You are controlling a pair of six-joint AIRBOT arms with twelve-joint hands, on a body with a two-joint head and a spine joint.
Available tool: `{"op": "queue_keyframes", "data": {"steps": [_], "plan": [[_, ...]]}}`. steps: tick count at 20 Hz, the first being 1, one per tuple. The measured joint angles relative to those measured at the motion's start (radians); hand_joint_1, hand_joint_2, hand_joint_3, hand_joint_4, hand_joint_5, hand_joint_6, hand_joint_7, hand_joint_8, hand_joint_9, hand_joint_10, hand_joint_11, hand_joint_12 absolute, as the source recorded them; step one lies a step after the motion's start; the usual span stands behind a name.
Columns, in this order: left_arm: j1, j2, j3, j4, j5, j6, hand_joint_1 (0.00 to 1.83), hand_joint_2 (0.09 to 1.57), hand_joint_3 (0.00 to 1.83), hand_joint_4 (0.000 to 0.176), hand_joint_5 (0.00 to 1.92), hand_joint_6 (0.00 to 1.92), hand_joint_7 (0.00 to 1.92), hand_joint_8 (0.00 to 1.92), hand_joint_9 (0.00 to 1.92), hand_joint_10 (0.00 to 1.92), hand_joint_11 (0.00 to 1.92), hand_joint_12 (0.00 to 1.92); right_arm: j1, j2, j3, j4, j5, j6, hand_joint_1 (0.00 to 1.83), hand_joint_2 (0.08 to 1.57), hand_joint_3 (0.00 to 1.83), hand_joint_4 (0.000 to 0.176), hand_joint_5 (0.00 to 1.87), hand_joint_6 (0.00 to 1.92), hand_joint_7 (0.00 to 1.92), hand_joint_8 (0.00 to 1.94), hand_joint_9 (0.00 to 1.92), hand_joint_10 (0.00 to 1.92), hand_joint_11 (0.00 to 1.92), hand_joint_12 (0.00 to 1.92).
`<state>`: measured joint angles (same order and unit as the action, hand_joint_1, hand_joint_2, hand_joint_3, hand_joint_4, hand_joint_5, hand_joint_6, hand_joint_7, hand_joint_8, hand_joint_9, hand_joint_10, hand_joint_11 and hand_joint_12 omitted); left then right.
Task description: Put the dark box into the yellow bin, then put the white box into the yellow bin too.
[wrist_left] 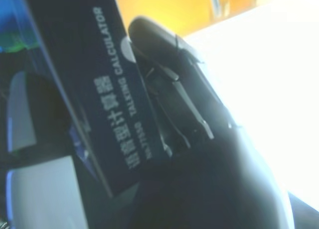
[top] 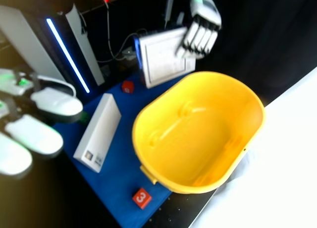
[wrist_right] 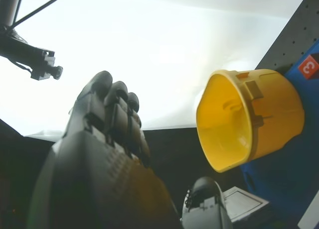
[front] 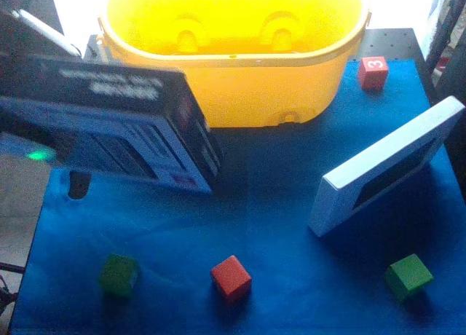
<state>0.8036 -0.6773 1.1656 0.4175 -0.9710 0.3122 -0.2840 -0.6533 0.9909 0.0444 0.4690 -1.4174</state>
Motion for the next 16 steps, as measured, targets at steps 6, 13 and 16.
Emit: {"op": "queue_keyframes", "data": {"steps": [6,13,16], "plan": [[-0.01,0.033,0.018,-0.15,-0.062,0.121,1.29,1.07,0.0,0.0,1.23,0.35,1.04,1.05,0.98,0.84,0.8,1.27,0.0,-0.03,0.007,-0.003,0.0,0.0,0.0,0.98,0.0,0.0,0.06,0.0,0.25,0.0,0.2,0.0,0.0,0.4],[-0.413,-0.108,0.128,-0.012,0.092,0.144,1.39,1.09,0.0,0.0,1.09,0.58,0.95,1.03,0.97,1.18,0.9,1.18,-0.014,-0.036,0.014,0.022,-0.002,0.0,0.03,0.96,0.0,0.0,0.06,0.0,0.25,0.0,0.19,0.0,0.0,0.4],[-0.624,-0.198,0.181,0.139,0.202,0.106,1.4,1.03,0.0,0.0,1.16,0.59,1.14,0.71,1.06,0.96,0.95,0.9,-0.014,-0.037,0.014,0.023,0.001,0.007,0.03,0.94,0.0,0.0,0.08,0.0,0.27,0.0,0.21,0.0,0.0,0.46]]}}
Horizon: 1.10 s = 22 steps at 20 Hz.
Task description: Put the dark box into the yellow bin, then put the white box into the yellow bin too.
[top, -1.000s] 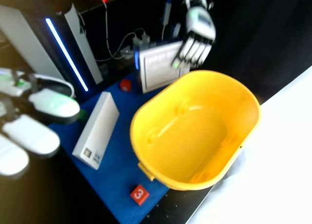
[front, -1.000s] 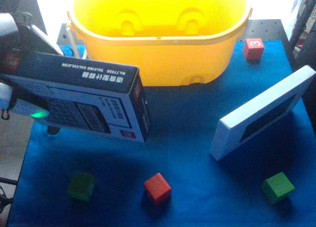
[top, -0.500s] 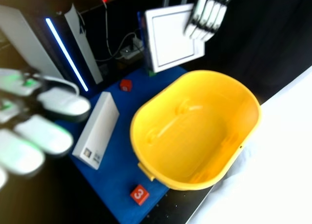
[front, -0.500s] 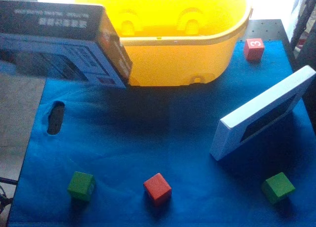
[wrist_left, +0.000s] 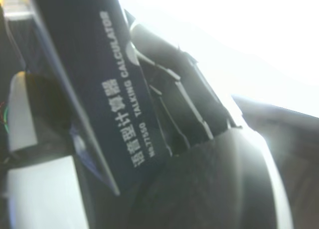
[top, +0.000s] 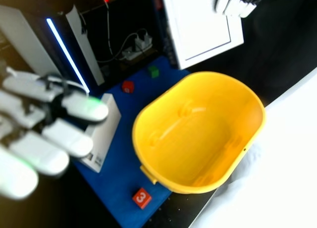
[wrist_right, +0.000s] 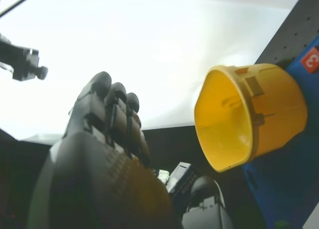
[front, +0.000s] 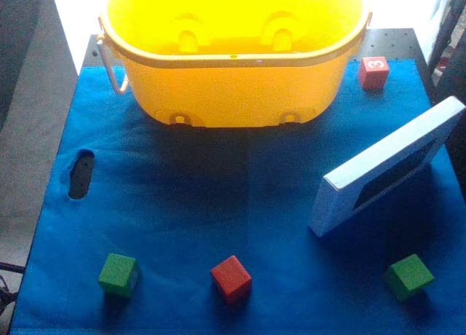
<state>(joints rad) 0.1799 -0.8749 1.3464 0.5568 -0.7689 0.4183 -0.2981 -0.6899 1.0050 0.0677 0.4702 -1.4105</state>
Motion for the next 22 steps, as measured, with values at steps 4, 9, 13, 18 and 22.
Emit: {"op": "queue_keyframes", "data": {"steps": [4,9,13,18,22], "plan": [[-0.005,-0.096,0.084,-0.008,0.032,-0.011,1.28,1.04,0.0,0.0,1.31,0.28,1.08,0.96,0.99,0.6,0.46,1.25,0.0,-0.018,0.005,0.004,0.01,0.002,0.06,0.9,0.0,0.0,0.07,0.0,0.27,0.0,0.21,0.0,0.0,0.49],[0.019,-0.168,0.156,-0.085,0.043,-0.011,1.3,1.03,0.0,0.0,1.32,0.09,1.14,1.0,1.09,0.99,0.83,1.45,0.0,-0.032,0.003,0.0,0.023,0.003,0.09,0.91,0.0,0.0,0.07,0.0,0.25,0.0,0.16,0.0,0.0,0.34],[0.084,-0.233,0.218,-0.111,0.049,-0.077,1.4,0.99,0.0,0.0,1.21,0.35,1.34,0.44,1.22,0.8,0.95,1.08,-0.008,-0.039,0.003,0.0,0.03,0.004,0.07,0.89,0.0,0.0,0.08,0.0,0.26,0.0,0.18,0.0,0.0,0.4],[0.12,-0.282,0.251,-0.122,0.043,-0.084,1.3,0.99,0.0,0.0,1.16,0.64,1.54,0.01,1.43,0.34,1.12,1.08,-0.007,-0.04,0.003,0.0,0.033,0.011,0.06,0.95,0.01,0.0,0.09,0.0,0.26,0.0,0.17,0.0,0.0,0.36],[0.124,-0.289,0.252,-0.114,0.049,-0.092,1.21,0.83,0.0,0.0,0.65,0.03,0.6,0.01,0.62,0.0,0.45,0.44,-0.008,-0.042,0.003,-0.001,0.034,0.012,0.08,0.91,0.0,0.0,0.08,0.0,0.26,0.0,0.17,0.0,0.0,0.34]]}}
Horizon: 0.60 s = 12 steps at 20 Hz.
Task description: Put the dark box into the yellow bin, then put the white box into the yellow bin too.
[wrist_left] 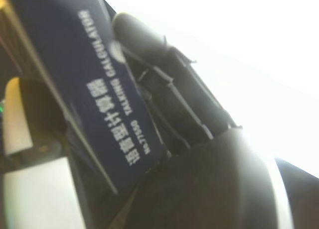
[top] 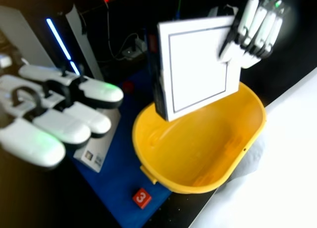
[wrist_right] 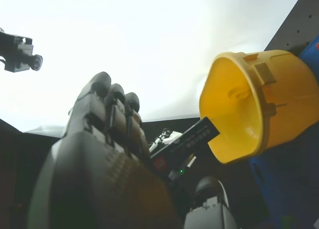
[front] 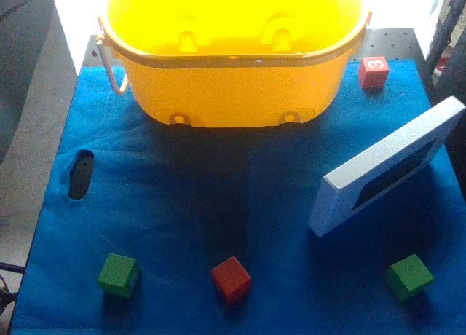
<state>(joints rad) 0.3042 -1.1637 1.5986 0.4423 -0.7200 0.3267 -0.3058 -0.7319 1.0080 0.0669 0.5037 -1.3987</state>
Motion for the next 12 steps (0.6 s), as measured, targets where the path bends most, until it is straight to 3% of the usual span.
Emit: {"op": "queue_keyframes", "data": {"steps": [2,3,4,5,6,8,9,10,12], "plan": [[0.0,0.0,0.0,0.0,0.0,-0.006,1.17,0.79,0.0,0.0,0.56,0.0,0.5,0.0,0.52,0.0,0.37,0.37,-0.005,0.0,0.001,0.0,0.005,0.003,0.09,0.9,0.0,0.0,0.08,0.0,0.26,0.0,0.17,0.0,0.0,0.34],[0.0,0.0,0.002,-0.002,-0.002,-0.007,1.07,0.71,0.0,0.042,0.38,0.0,0.31,0.0,0.35,0.0,0.25,0.32,-0.007,-0.002,0.001,0.0,0.006,0.005,0.08,0.88,0.0,0.0,0.09,0.0,0.27,0.0,0.18,0.0,0.0,0.37],[0.0,0.0,0.002,-0.003,-0.002,-0.009,1.05,0.69,0.01,0.076,0.3,0.0,0.23,0.0,0.27,0.0,0.16,0.43,-0.01,-0.004,0.002,0.0,0.006,0.007,0.09,0.88,0.0,0.0,0.09,0.0,0.27,0.0,0.17,0.0,0.0,0.35],[0.0,0.0,0.002,-0.001,-0.002,-0.01,1.05,0.69,0.01,0.076,0.3,0.0,0.23,0.0,0.27,0.0,0.16,0.43,-0.01,-0.006,0.002,0.0,0.004,0.008,0.09,0.88,0.0,0.0,0.09,0.0,0.27,0.0,0.17,0.0,0.0,0.35],[0.0,0.0,0.002,-0.001,-0.002,-0.01,1.04,0.67,0.0,0.123,0.26,0.0,0.18,0.0,0.2,0.0,0.04,0.57,-0.01,-0.008,0.005,-0.001,0.003,0.011,0.06,0.89,0.0,0.0,0.07,0.0,0.26,0.0,0.16,0.0,0.0,0.36],[-0.002,0.0,0.002,0.0,-0.002,-0.01,1.01,0.67,0.0,0.13,0.21,0.0,0.14,0.0,0.16,0.0,0.01,0.55,-0.01,-0.009,0.006,0.0,0.004,0.011,0.06,0.89,0.0,0.0,0.07,0.0,0.26,0.0,0.17,0.0,0.0,0.39],[-0.005,0.0,0.002,0.0,-0.002,-0.01,0.99,0.67,0.0,0.174,0.15,0.0,0.03,0.0,0.08,0.0,0.0,0.51,-0.01,-0.009,0.006,0.0,0.005,0.011,0.06,0.89,0.0,0.0,0.07,0.0,0.26,0.0,0.17,0.0,0.0,0.37],[-0.006,0.0,0.002,0.0,-0.003,-0.01,0.98,0.68,0.0,0.176,0.15,0.0,0.02,0.0,0.04,0.0,0.0,0.45,-0.01,-0.009,0.006,0.0,0.005,0.011,0.07,0.89,0.0,0.0,0.08,0.0,0.26,0.0,0.17,0.0,0.0,0.35],[-0.009,0.001,0.002,0.002,-0.009,-0.011,0.96,0.71,0.0,0.176,0.09,0.02,0.0,0.0,0.0,0.0,0.0,0.06,-0.011,-0.01,0.006,0.0,0.006,0.011,0.07,0.89,0.0,0.0,0.08,0.0,0.26,0.0,0.17,0.0,0.0,0.31]]}}
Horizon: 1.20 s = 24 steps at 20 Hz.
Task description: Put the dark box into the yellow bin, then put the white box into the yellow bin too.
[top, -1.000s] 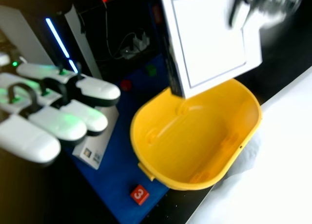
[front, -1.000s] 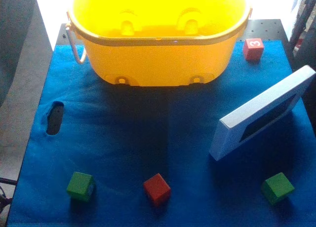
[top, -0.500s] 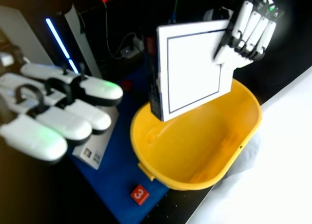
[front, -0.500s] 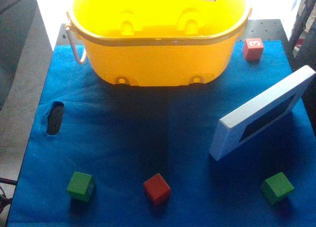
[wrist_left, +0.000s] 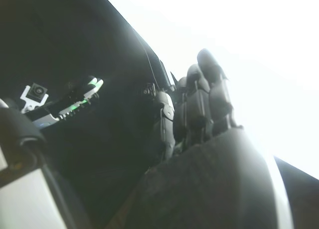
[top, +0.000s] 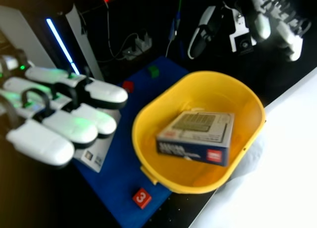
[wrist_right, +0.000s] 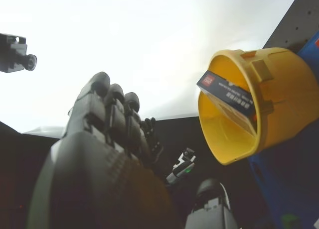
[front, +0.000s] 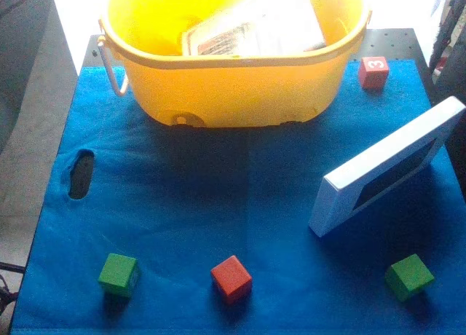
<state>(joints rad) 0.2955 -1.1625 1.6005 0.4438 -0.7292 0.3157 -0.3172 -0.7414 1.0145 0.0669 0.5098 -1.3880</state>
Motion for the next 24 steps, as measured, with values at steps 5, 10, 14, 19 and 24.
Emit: {"op": "queue_keyframes", "data": {"steps": [5,10,14,19,24], "plan": [[-0.004,0.055,-0.026,0.005,-0.008,-0.005,0.94,0.82,0.0,0.176,0.2,0.0,0.01,0.0,0.01,0.01,0.04,0.03,-0.007,0.005,0.0,-0.016,0.001,0.034,0.06,0.86,0.0,0.0,0.11,0.0,0.31,0.0,0.26,0.01,0.0,0.49],[0.018,0.157,-0.108,0.002,-0.035,-0.006,0.93,0.8,0.0,0.154,0.18,0.0,0.14,0.01,0.15,0.01,0.0,0.54,-0.024,0.032,-0.003,-0.09,-0.017,0.174,0.14,0.81,0.0,0.021,0.12,0.0,0.3,0.0,0.28,0.0,0.0,0.62],[0.076,0.235,-0.168,-0.027,-0.051,0.025,1.03,0.83,0.0,0.16,0.24,0.0,0.26,0.01,0.26,0.01,0.0,0.48,-0.024,0.063,-0.048,-0.132,-0.045,0.177,0.16,0.8,0.0,0.007,0.08,0.0,0.27,0.0,0.25,0.0,0.0,0.61],[0.202,0.299,-0.216,-0.164,-0.108,0.089,1.07,0.8,0.0,0.133,0.19,0.0,0.2,0.0,0.2,0.0,0.0,0.31,-0.024,0.077,-0.089,-0.198,-0.142,0.177,0.12,0.85,0.0,0.0,0.08,0.0,0.22,0.0,0.25,0.0,0.0,0.65],[0.274,0.336,-0.245,-0.205,-0.128,0.12,1.02,0.78,0.0,0.109,0.13,0.0,0.13,0.0,0.11,0.0,0.0,0.23,-0.024,0.096,-0.12,-0.249,-0.232,0.178,0.1,0.83,0.0,0.0,0.02,0.0,0.18,0.0,0.19,0.01,0.0,0.59]]}}
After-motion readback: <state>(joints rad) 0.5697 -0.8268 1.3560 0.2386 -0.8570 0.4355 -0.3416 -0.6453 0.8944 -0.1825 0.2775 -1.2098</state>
